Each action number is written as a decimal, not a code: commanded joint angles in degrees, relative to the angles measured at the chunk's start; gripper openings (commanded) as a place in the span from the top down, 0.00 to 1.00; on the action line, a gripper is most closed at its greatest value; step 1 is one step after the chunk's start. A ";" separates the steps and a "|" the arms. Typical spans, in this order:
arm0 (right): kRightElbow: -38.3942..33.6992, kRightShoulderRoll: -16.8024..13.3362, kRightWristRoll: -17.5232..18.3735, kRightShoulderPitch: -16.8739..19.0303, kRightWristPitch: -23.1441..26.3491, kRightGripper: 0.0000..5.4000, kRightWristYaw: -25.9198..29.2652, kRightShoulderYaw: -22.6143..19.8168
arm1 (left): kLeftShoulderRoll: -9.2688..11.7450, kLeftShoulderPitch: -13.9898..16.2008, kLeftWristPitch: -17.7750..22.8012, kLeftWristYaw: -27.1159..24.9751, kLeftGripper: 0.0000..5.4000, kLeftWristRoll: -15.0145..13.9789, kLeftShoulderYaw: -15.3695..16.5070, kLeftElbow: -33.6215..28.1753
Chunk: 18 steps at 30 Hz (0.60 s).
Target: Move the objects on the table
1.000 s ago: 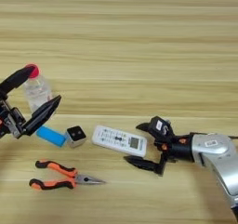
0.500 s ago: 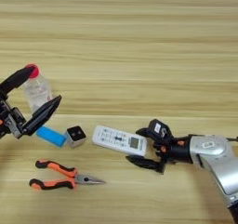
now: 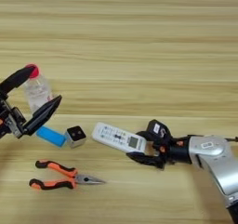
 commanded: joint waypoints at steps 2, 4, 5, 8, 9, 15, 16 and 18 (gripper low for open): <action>-0.58 0.08 0.55 -1.45 0.51 0.45 0.27 -1.01 | 0.08 -0.71 -0.08 0.03 0.00 0.47 0.28 0.52; -1.32 -0.06 1.41 -1.86 0.86 0.45 0.28 -1.98 | 0.07 -0.75 -0.07 0.01 0.00 0.52 0.34 0.58; -1.72 -0.16 1.80 -2.06 1.02 0.45 0.32 -2.46 | 0.07 -0.76 -0.07 0.00 0.00 0.53 0.35 0.59; -2.53 -0.47 3.02 -2.74 1.26 0.45 0.86 -3.97 | 0.05 -0.86 -0.18 -0.15 0.00 0.63 0.34 0.85; -2.73 -0.62 3.41 -3.07 1.39 0.45 0.90 -4.57 | 0.06 -0.88 -0.18 -0.20 0.00 0.63 0.33 0.89; -4.81 -1.58 5.01 -4.16 2.05 0.45 1.55 -7.38 | 0.13 -0.87 -0.26 -0.36 0.00 0.73 0.27 0.96; -5.41 -1.89 5.43 -4.27 2.14 0.45 1.80 -7.91 | 0.15 -0.88 -0.28 -0.39 0.00 0.76 0.28 0.98; -6.65 -2.41 6.34 -4.44 2.34 0.45 2.27 -8.91 | 0.21 -0.93 -0.31 -0.45 0.00 0.79 0.30 1.04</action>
